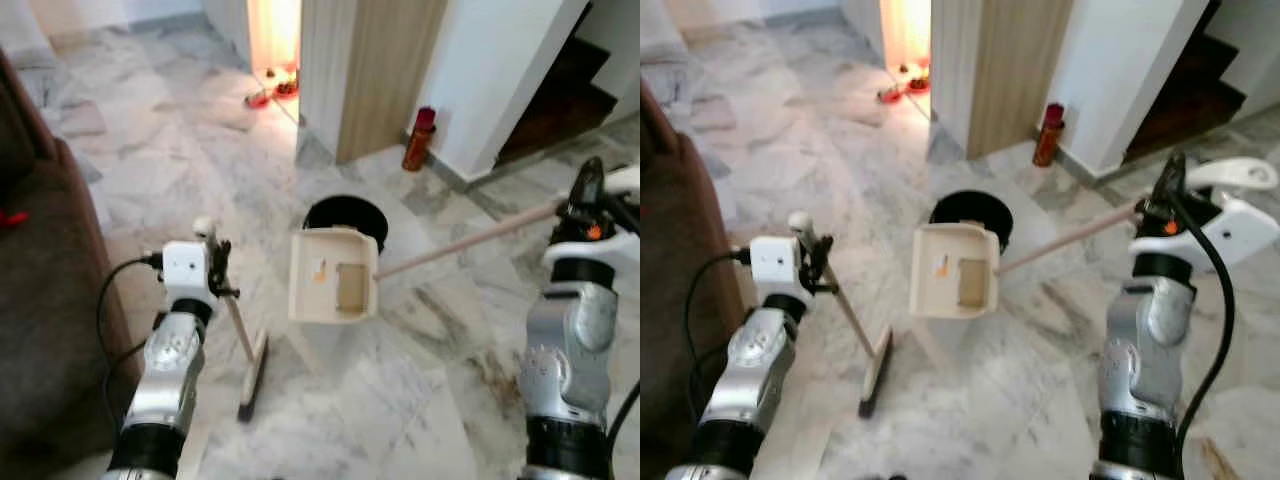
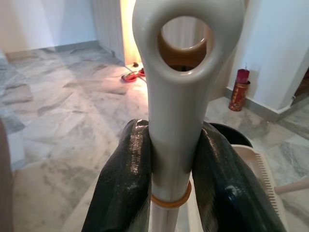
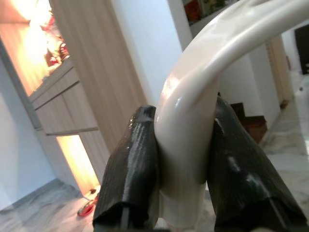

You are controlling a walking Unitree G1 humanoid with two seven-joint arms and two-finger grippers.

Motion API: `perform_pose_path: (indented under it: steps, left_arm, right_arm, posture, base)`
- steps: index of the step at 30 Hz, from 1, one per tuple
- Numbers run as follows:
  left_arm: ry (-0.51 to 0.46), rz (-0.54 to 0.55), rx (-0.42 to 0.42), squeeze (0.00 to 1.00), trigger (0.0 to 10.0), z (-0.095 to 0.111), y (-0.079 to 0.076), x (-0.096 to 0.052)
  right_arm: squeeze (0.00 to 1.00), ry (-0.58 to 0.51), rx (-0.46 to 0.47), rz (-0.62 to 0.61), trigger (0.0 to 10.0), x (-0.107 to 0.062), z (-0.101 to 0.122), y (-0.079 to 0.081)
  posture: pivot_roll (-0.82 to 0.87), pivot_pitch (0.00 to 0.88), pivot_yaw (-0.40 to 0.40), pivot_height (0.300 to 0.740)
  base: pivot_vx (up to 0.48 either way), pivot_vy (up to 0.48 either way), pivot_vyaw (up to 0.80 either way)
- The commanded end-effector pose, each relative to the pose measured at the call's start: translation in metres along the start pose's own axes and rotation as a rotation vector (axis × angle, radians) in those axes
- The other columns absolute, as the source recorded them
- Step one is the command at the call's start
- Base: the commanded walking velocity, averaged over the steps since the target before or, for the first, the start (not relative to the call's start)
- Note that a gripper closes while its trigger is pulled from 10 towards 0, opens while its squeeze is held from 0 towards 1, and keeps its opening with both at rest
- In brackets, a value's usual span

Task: Sweep floor

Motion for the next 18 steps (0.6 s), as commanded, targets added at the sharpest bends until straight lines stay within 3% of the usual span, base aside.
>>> perform_pose_path:
  steps: [1, 18]
  left_arm:
    - [-0.063, -0.004, 0.01, 0.0, 10.0, 0.0138, -0.0029, 0.0022]
    - [-0.067, -0.001, 0.01, 0.0, 10.0, 0.0145, -0.003, 0.0028]
  right_arm:
    - [0.0, -0.098, 0.012, 0.023, 10.0, 0.0048, 0.0233, 0.0056]
    - [0.0, -0.127, 0.03, 0.048, 10.0, 0.0067, 0.0298, 0.0129]
  posture:
    - [0.18, 0.102, -0.062, 0.74]
    - [0.18, 0.101, -0.065, 0.74]
  base:
    - [0.334, 0.0, 0.0]
    - [0.33, 0.0, 0.0]
Point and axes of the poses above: a point about 5 cm out from each wrist's last joint towards the gripper, its own x axis pointing out of the wrist towards the gripper, its own z axis along the axis of the wrist's last joint, y = z × x, the point moved 3 cm from there along x, pointing out of the wrist towards the gripper, and after that the axes turned 9 degrees about x, right-handed, at the moved point
